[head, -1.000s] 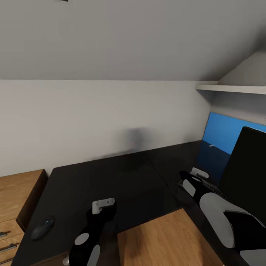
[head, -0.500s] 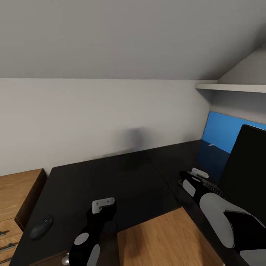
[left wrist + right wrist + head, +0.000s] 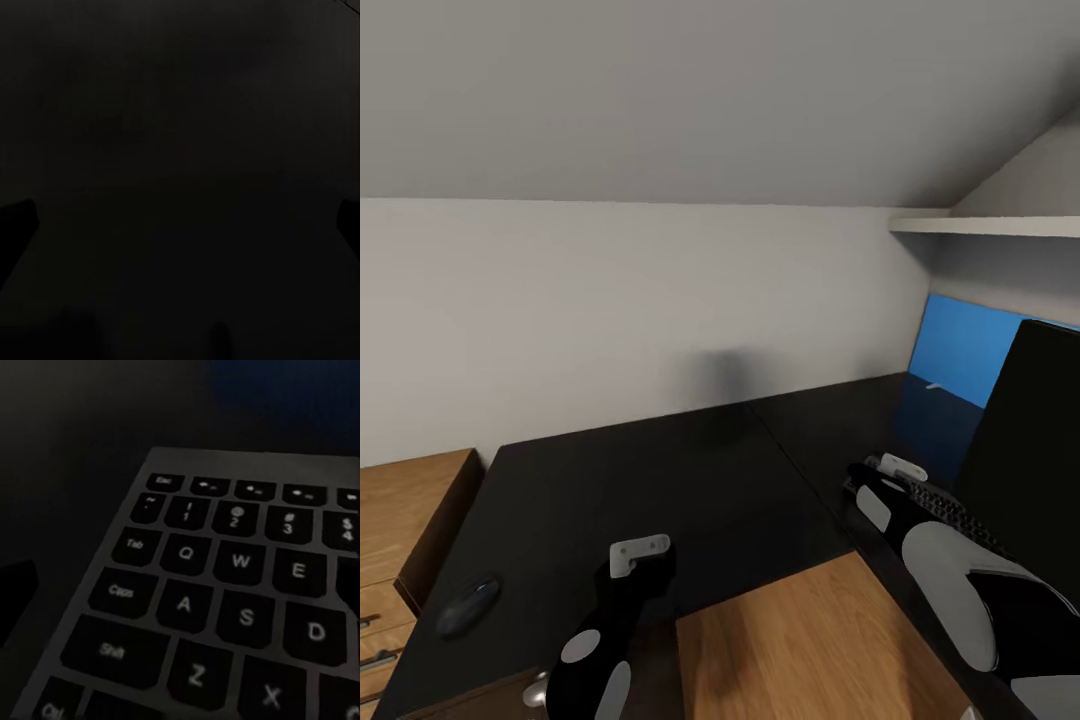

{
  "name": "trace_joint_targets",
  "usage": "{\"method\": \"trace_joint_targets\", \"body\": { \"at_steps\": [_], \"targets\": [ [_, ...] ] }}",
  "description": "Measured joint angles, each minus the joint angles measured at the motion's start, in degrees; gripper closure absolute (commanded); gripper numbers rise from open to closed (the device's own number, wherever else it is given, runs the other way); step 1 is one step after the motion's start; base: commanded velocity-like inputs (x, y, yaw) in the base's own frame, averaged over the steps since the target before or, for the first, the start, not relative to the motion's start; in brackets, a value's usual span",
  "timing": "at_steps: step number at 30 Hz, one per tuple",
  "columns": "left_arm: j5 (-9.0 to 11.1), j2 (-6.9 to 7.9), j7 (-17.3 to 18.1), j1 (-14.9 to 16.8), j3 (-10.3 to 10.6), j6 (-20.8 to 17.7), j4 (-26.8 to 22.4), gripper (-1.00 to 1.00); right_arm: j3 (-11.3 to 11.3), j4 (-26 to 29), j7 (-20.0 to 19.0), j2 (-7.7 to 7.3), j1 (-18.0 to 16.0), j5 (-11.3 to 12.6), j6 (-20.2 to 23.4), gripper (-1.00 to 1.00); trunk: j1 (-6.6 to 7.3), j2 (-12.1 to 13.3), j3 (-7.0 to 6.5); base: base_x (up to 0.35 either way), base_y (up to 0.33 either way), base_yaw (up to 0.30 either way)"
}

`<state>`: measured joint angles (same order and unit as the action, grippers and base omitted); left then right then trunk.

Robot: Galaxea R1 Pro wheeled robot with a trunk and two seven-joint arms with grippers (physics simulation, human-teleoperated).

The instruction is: In the bedroom, organize the workspace by keeping the computer under the desk, ensuring the monitor is on the desk, placing the keyboard on the desk next to the monitor, placing the mouse on the desk next to the keyboard, moving the folder from the swivel chair onto the desk next to the mouse, stacking the notebook on top of the folder with the pen on top of the notebook, and positioning the swivel chair next to the desk.

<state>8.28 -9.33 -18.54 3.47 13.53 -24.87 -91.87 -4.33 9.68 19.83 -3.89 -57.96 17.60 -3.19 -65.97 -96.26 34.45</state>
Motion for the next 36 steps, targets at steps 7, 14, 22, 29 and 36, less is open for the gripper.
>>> {"method": "trace_joint_targets", "body": {
  "at_steps": [7, 14, 22, 29, 36],
  "targets": [
    [-0.06, 0.00, 0.00, 0.00, 0.00, -0.01, 0.07, -1.00, 1.22, 0.09, 2.19, 0.16, 0.00, -1.21, -0.05, -1.00, -1.54, -2.81, 1.26, 0.000, 0.000, 0.000],
    [-0.09, 0.00, 0.00, 0.00, 0.00, 0.00, 0.09, -1.00, 2.01, 0.10, 6.29, 0.39, -0.01, -2.52, -0.30, -1.00, -1.54, -2.82, 1.26, 0.000, 0.000, 0.000],
    [-0.09, 0.00, 0.00, 0.00, 0.00, 0.00, 0.29, -1.00, 2.15, 0.18, 7.80, 0.39, -0.01, -3.86, -0.92, -1.00, -1.54, -2.82, 1.26, 0.000, 0.000, 0.000],
    [-0.09, 0.00, 0.00, 0.00, 0.00, 0.01, 0.35, -1.00, 2.15, 0.14, 10.28, 0.63, -0.01, -5.15, -1.21, -1.00, -1.54, -2.82, 1.26, 0.000, 0.000, 0.000],
    [-0.09, 0.00, 0.00, 0.00, 0.00, 0.01, 0.35, -1.00, 2.07, 0.24, 10.53, 0.73, 0.00, -5.28, -1.22, -1.00, -2.64, -4.81, 2.15, 0.000, 0.000, 0.000]
  ]
}}
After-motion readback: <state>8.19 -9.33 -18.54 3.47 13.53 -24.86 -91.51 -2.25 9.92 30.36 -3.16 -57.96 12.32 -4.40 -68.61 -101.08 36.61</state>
